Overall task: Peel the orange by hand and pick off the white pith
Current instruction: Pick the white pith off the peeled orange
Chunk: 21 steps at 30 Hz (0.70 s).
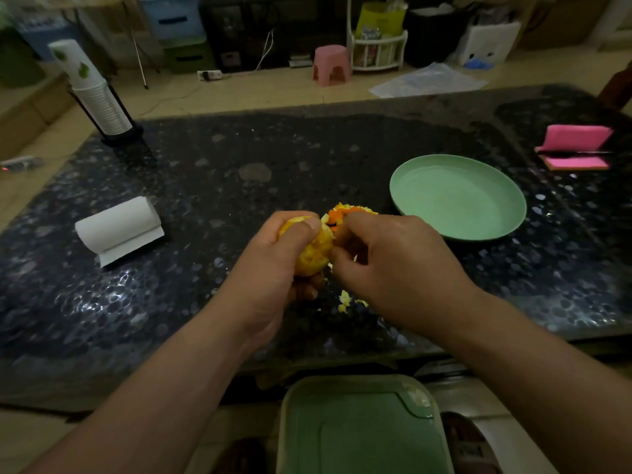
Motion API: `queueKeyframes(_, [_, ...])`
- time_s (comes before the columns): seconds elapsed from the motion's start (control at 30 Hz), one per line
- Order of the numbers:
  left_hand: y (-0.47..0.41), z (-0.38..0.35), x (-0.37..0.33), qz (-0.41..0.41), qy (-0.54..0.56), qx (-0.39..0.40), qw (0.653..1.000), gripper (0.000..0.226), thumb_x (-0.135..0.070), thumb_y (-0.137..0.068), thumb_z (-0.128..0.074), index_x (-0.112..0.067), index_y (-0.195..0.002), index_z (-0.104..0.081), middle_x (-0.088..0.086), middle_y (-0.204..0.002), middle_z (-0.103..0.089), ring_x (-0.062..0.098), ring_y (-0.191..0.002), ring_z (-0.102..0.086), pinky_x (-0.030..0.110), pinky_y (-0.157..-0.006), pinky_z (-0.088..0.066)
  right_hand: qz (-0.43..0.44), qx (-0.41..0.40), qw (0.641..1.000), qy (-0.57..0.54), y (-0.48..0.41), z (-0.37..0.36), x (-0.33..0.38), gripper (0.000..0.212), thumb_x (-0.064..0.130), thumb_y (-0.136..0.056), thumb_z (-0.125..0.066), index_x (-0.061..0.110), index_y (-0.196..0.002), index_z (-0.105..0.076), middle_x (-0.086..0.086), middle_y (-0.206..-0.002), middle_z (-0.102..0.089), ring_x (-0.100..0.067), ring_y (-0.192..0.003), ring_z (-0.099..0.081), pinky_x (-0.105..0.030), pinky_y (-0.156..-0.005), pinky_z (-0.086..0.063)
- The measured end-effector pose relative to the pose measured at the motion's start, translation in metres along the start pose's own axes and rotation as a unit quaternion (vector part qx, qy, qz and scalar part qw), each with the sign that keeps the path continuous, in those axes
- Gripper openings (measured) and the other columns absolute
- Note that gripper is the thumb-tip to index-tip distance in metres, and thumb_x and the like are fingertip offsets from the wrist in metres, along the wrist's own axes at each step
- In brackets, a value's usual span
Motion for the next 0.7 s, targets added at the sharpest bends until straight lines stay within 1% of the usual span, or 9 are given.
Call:
queueKeyframes(0.07, [0.000,0.000,0.000,0.001,0.000,-0.005,1.000,0.020,-0.035,-0.104,-0.057,-0.025,-0.117,-0.069,0.004,-0.092,-0.073,0.018,-0.070,-0.063,0.031,-0.058,-0.051,0.012,-0.002,1.000,0.019,-0.001,0.002,0.001,0.013,0.039,-0.094,-0.065,0.027,-0.090,-0.066,0.008,-0.074,-0.064,-0.015,-0.064,-0.058,-0.035,-0.058,-0.049])
queueKeyframes(0.17, [0.000,0.003,0.001,0.004,-0.007,-0.006,1.000,0.021,-0.037,-0.103,-0.058,-0.027,-0.116,-0.069,0.005,-0.095,-0.073,0.020,-0.073,-0.063,0.033,-0.060,-0.052,0.035,-0.002,0.999,0.037,-0.001,0.001,0.005,0.016,0.038,-0.096,-0.063,0.023,-0.091,-0.066,0.006,-0.075,-0.065,-0.019,-0.064,-0.059,-0.035,-0.056,-0.049])
queueKeyframes(0.23, [0.000,0.004,0.002,0.009,-0.008,-0.007,1.000,0.021,-0.038,-0.103,-0.058,-0.027,-0.116,-0.069,0.005,-0.095,-0.073,0.019,-0.071,-0.064,0.034,-0.060,-0.052,0.041,0.008,0.998,0.056,-0.001,0.000,0.006,0.015,0.038,-0.097,-0.064,0.024,-0.092,-0.067,0.005,-0.075,-0.065,-0.020,-0.063,-0.059,-0.033,-0.055,-0.045])
queueKeyframes(0.3, [-0.001,0.005,0.003,0.015,-0.002,-0.011,1.000,0.022,-0.037,-0.102,-0.057,-0.025,-0.116,-0.069,0.005,-0.091,-0.074,0.018,-0.067,-0.063,0.032,-0.057,-0.050,0.041,0.030,0.996,0.069,-0.001,-0.001,0.008,0.015,0.039,-0.099,-0.063,0.025,-0.096,-0.067,0.006,-0.078,-0.064,-0.019,-0.065,-0.057,-0.032,-0.056,-0.040])
queueKeyframes(0.4, [-0.004,0.005,0.006,0.030,-0.001,-0.012,0.999,0.021,-0.036,-0.103,-0.057,-0.025,-0.114,-0.070,0.006,-0.090,-0.074,0.019,-0.064,-0.062,0.030,-0.054,-0.049,0.049,0.048,0.995,0.079,-0.003,-0.002,0.009,0.015,0.039,-0.103,-0.060,0.026,-0.098,-0.066,0.006,-0.080,-0.062,-0.017,-0.066,-0.053,-0.033,-0.058,-0.039])
queueKeyframes(0.5, [-0.007,0.005,0.008,0.036,-0.007,-0.008,0.999,0.021,-0.036,-0.102,-0.057,-0.025,-0.111,-0.072,0.007,-0.091,-0.075,0.019,-0.064,-0.062,0.031,-0.053,-0.049,0.053,0.054,0.993,0.094,-0.004,-0.004,0.009,0.015,0.033,-0.102,-0.061,0.027,-0.090,-0.058,0.008,-0.074,-0.052,-0.017,-0.060,-0.046,-0.032,-0.055,-0.031])
queueKeyframes(0.57, [-0.008,0.005,0.010,0.036,-0.011,-0.010,0.999,0.021,-0.035,-0.101,-0.058,-0.024,-0.111,-0.073,0.007,-0.088,-0.074,0.020,-0.064,-0.061,0.030,-0.052,-0.048,0.055,0.044,0.993,0.097,-0.003,-0.005,0.010,0.022,0.030,-0.099,-0.063,0.028,-0.083,-0.048,0.009,-0.069,-0.044,-0.017,-0.056,-0.040,-0.031,-0.054,-0.027])
queueKeyframes(0.63, [-0.009,0.005,0.011,0.032,-0.016,-0.010,0.999,0.021,-0.035,-0.099,-0.058,-0.024,-0.109,-0.074,0.009,-0.088,-0.073,0.022,-0.067,-0.061,0.031,-0.051,-0.047,0.059,0.023,0.994,0.093,-0.004,-0.005,0.013,0.028,0.029,-0.094,-0.065,0.028,-0.081,-0.040,0.009,-0.067,-0.038,-0.017,-0.054,-0.034,-0.030,-0.052,-0.024])
queueKeyframes(0.7, [-0.010,0.003,0.012,0.022,-0.017,-0.007,1.000,0.019,-0.032,-0.101,-0.057,-0.024,-0.107,-0.073,0.012,-0.089,-0.072,0.024,-0.069,-0.060,0.031,-0.051,-0.045,0.057,0.006,0.995,0.085,-0.004,-0.003,0.015,0.031,0.030,-0.088,-0.067,0.028,-0.081,-0.037,0.010,-0.067,-0.037,-0.016,-0.055,-0.030,-0.028,-0.050,-0.018])
Point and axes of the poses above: each hand's wrist, its own y-axis away from the middle knuckle, its own z-axis out of the back of the hand, x = y × z, the point moved 5 cm from there along -y, towards the middle knuckle
